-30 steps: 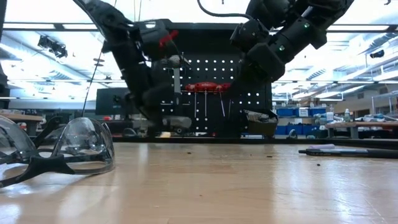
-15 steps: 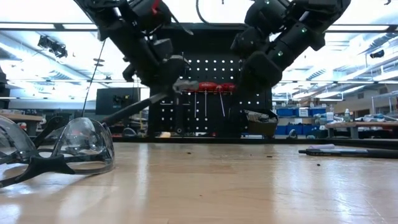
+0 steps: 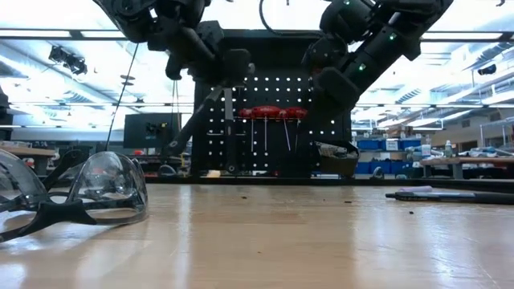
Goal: Hang tools onto peg board
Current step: Hang the right hammer on the pegboard, then hang the top glasses on the pegboard
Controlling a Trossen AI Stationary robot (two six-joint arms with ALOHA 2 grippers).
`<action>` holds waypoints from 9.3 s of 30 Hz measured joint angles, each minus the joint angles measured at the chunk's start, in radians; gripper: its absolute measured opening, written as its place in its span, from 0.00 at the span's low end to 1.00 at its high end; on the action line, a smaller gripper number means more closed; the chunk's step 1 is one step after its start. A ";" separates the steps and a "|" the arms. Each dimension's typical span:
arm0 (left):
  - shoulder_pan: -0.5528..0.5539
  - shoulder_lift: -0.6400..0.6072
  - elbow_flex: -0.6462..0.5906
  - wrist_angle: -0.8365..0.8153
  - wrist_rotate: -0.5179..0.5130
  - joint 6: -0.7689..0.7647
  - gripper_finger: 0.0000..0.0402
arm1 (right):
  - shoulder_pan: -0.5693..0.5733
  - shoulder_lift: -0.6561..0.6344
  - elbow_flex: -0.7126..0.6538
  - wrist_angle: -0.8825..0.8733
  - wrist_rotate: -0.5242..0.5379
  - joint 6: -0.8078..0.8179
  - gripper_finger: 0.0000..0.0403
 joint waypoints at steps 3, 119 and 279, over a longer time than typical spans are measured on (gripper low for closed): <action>0.008 -0.001 0.000 0.049 -0.008 0.033 0.11 | 0.010 -0.011 0.000 0.007 0.000 -0.006 0.42; -0.176 -0.093 0.018 -0.432 0.692 0.077 0.47 | 0.315 -0.009 -0.041 0.206 0.316 0.479 0.34; -0.294 -0.158 -0.104 -0.787 0.821 -0.131 0.07 | 0.473 -0.032 0.000 0.143 0.504 0.390 0.32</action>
